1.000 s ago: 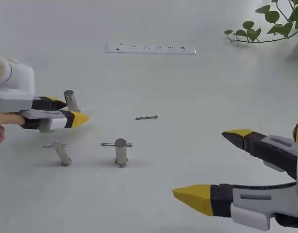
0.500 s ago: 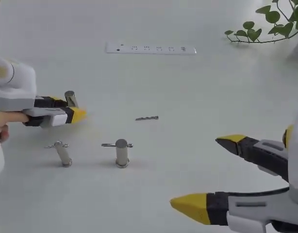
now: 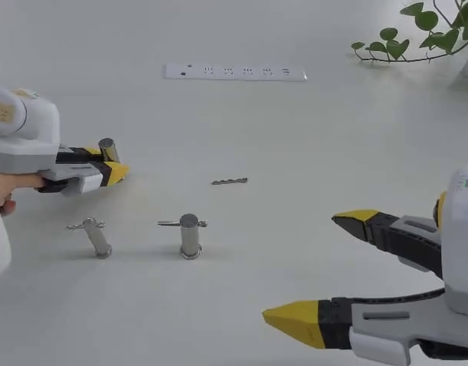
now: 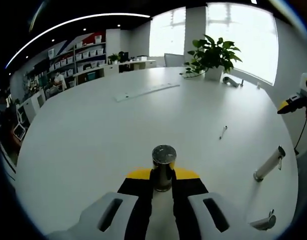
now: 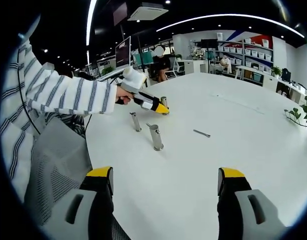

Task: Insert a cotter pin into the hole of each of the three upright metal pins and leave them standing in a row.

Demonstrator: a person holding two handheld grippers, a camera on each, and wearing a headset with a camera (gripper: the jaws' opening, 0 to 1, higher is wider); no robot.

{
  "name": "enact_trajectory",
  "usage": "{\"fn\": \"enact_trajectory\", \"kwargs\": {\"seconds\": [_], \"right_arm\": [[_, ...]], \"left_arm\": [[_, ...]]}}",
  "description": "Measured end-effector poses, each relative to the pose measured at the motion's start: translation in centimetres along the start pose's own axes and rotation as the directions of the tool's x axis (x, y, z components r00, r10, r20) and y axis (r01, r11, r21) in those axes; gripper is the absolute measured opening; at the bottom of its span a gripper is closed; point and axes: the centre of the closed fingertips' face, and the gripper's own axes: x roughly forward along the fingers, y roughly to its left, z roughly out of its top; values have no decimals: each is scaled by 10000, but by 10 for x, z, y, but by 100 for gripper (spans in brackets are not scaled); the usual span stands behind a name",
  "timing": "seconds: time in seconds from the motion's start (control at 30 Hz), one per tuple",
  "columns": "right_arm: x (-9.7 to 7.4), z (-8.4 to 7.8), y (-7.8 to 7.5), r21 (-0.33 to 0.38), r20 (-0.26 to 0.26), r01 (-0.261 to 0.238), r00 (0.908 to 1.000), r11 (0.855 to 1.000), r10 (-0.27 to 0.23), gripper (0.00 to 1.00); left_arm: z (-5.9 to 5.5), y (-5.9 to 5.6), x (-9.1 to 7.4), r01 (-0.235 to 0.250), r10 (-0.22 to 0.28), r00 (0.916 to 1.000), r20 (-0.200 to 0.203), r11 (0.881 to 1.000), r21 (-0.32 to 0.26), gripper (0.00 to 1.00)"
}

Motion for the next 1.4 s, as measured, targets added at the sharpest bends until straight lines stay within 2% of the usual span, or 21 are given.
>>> {"fn": "enact_trajectory", "kwargs": {"seconds": [0.13,0.23,0.53,0.63,0.7,0.77,0.93,1.0,1.3,1.37,1.4], "right_arm": [[0,0,1,21,4,-35,10000,10000,35,84],[1,-2,2,35,-29,-56,10000,10000,56,84],[-1,-1,2,33,-7,-54,10000,10000,54,85],[-2,-1,0,56,33,-19,10000,10000,19,85],[-2,-1,0,7,11,-31,10000,10000,31,85],[-3,-2,-1,-75,-31,25,10000,10000,-25,85],[-4,0,-2,-12,132,90,9999,10000,-90,85],[-3,-1,-2,-33,128,101,9999,9999,-101,85],[1,6,7,-102,436,-137,9989,9999,141,87],[2,9,9,-172,584,-204,9981,9996,214,89],[2,9,10,-186,594,-206,9980,9996,217,89]], "left_arm": [[1,-1,-1,-57,58,10000,-25,9995,314,10],[1,-1,-1,-59,58,10000,15,9999,139,10],[1,2,-5,-214,215,9998,-52,9996,191,9],[7,4,-13,-294,292,9995,150,9995,97,9],[13,4,-18,-241,254,9991,340,9990,-377,9],[19,5,-25,-355,355,9984,447,9994,-12,9],[27,6,-44,-441,441,9976,528,9990,-13,9],[29,3,-53,-391,383,9981,480,9991,167,9],[37,-14,-90,-262,249,9982,542,9994,233,9],[39,-19,-98,-230,212,9980,601,9993,292,9],[41,-30,-102,-232,210,9978,630,9991,348,9]]}}
